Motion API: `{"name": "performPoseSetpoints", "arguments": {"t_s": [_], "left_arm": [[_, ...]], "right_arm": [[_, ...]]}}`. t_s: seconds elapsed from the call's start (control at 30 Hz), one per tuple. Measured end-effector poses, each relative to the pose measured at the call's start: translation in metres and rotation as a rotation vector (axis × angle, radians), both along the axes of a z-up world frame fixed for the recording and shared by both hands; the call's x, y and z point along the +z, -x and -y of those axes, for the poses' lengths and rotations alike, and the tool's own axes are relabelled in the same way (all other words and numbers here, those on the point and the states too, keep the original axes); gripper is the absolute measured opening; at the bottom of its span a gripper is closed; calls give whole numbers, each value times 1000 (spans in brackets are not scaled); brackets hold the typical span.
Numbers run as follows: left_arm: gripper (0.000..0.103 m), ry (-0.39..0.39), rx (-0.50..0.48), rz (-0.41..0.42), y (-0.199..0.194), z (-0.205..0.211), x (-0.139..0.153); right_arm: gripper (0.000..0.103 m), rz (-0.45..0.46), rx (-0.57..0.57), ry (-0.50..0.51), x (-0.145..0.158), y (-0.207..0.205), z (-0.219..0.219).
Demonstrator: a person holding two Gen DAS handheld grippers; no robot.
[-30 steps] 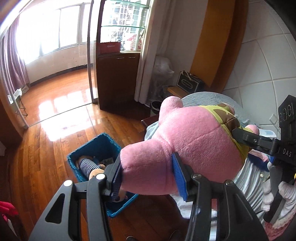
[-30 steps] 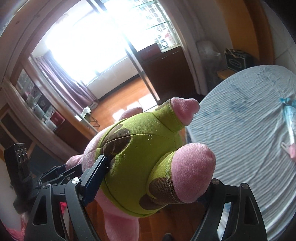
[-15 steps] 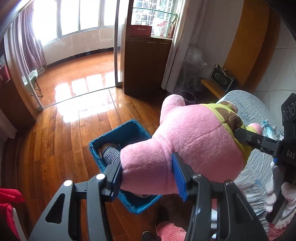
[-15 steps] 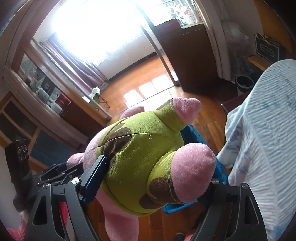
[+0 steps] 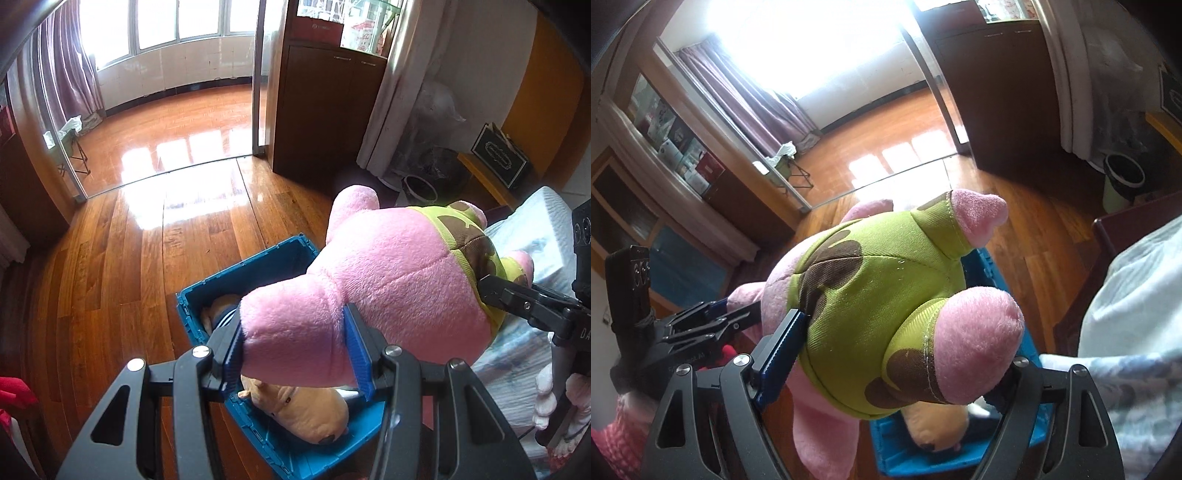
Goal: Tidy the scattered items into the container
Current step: 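Carry the plush with both tools over to the blue crate on the floor, then lower the plush into the blue crate and open both tools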
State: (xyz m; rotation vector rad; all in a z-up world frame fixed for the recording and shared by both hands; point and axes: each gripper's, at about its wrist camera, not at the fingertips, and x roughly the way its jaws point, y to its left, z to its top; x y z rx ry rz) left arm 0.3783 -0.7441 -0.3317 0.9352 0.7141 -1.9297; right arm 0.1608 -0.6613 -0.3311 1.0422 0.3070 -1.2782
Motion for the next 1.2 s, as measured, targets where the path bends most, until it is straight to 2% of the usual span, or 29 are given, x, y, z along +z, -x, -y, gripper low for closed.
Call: {"name": "performPoseSetpoints", "arguments": {"t_s": [0.07, 0.2, 0.33, 0.43, 0.57, 0.67, 0.77, 0.83, 0.9, 0.97, 1.13, 1.2], "left_arm": [[49, -6, -6, 14, 1, 21, -46], [49, -26, 4, 36, 5, 67, -148], [49, -63, 21, 61, 8, 104, -241], [49, -86, 27, 74, 10, 126, -293], [49, -105, 47, 89, 13, 150, -343], [61, -135, 83, 102, 12, 165, -374], [63, -152, 67, 83, 14, 168, -387], [66, -155, 62, 93, 17, 165, -388], [76, -167, 63, 110, 18, 162, -386], [77, -181, 69, 132, 16, 158, -379], [77, -205, 96, 159, 5, 146, -350], [77, -232, 102, 163, 3, 138, -334]], "right_arm": [[83, 5, -6, -14, -45, 1, 18], [83, 24, -18, -46, -154, 3, 62], [83, 26, -15, -82, -246, 4, 102], [83, 33, -15, -101, -293, 6, 119], [83, 35, -15, -120, -349, 7, 141], [87, 57, -35, -153, -375, 15, 151], [97, 29, -21, -184, -388, 15, 155], [99, -1, -13, -218, -392, 10, 157], [99, 23, -33, -257, -396, 14, 155], [99, 7, -53, -283, -394, 17, 151], [100, -62, -60, -311, -361, 17, 138], [100, -57, -46, -331, -342, 14, 128]]}}
